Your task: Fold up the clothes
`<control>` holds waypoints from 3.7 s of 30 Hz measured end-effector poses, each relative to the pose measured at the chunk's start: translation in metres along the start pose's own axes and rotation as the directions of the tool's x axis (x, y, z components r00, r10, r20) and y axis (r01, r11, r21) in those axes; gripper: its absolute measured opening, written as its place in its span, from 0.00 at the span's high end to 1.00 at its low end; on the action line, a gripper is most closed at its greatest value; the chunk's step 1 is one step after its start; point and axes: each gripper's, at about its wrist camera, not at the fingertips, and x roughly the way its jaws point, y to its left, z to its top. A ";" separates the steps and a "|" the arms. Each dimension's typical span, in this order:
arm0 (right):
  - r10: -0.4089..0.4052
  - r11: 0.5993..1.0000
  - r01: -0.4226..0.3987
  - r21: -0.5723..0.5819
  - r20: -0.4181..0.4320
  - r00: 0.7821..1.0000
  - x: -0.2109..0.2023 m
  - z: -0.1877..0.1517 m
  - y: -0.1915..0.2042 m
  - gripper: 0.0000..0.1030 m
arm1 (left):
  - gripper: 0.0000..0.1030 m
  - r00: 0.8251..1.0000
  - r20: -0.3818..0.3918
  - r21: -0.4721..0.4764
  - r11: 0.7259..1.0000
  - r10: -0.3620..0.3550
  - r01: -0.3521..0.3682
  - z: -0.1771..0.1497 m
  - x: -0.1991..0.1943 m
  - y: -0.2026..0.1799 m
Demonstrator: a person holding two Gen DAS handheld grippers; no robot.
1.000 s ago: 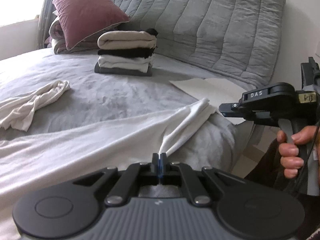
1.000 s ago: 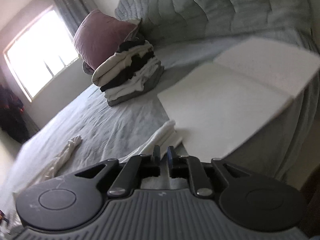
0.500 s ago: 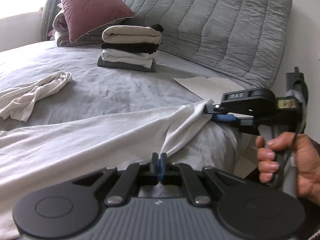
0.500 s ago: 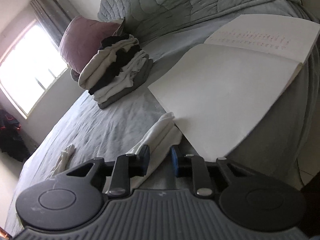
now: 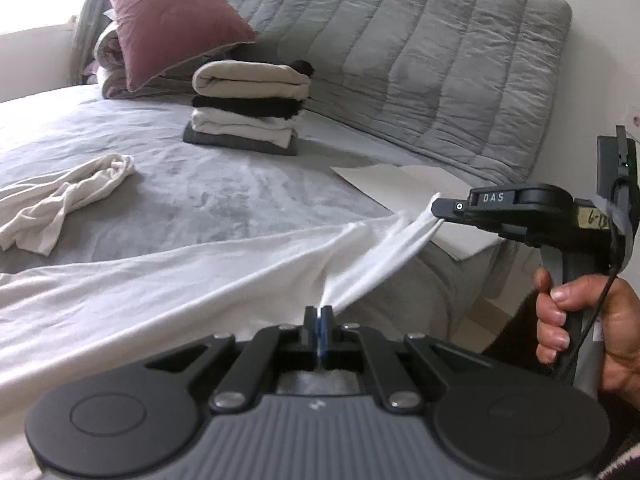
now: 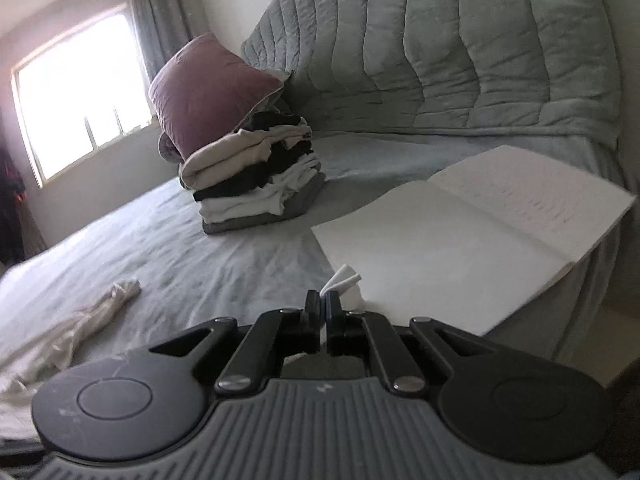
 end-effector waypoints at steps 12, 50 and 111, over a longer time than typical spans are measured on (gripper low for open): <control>-0.095 0.995 0.093 -0.031 -0.086 0.992 0.005 -0.017 -0.017 0.94 | 0.95 0.998 -0.055 0.036 0.999 -0.002 0.004 -0.007 -0.002 -0.007; 0.547 0.577 -0.665 -0.474 -0.381 0.745 -0.028 -0.101 0.163 0.55 | 0.59 0.435 -0.167 -0.688 0.211 0.885 -0.695 -0.089 -0.227 0.155; 0.554 0.678 -0.705 -0.211 -0.484 0.677 0.143 0.020 0.247 0.36 | 0.25 0.536 -0.152 -0.400 0.444 0.830 -0.802 0.032 -0.173 0.312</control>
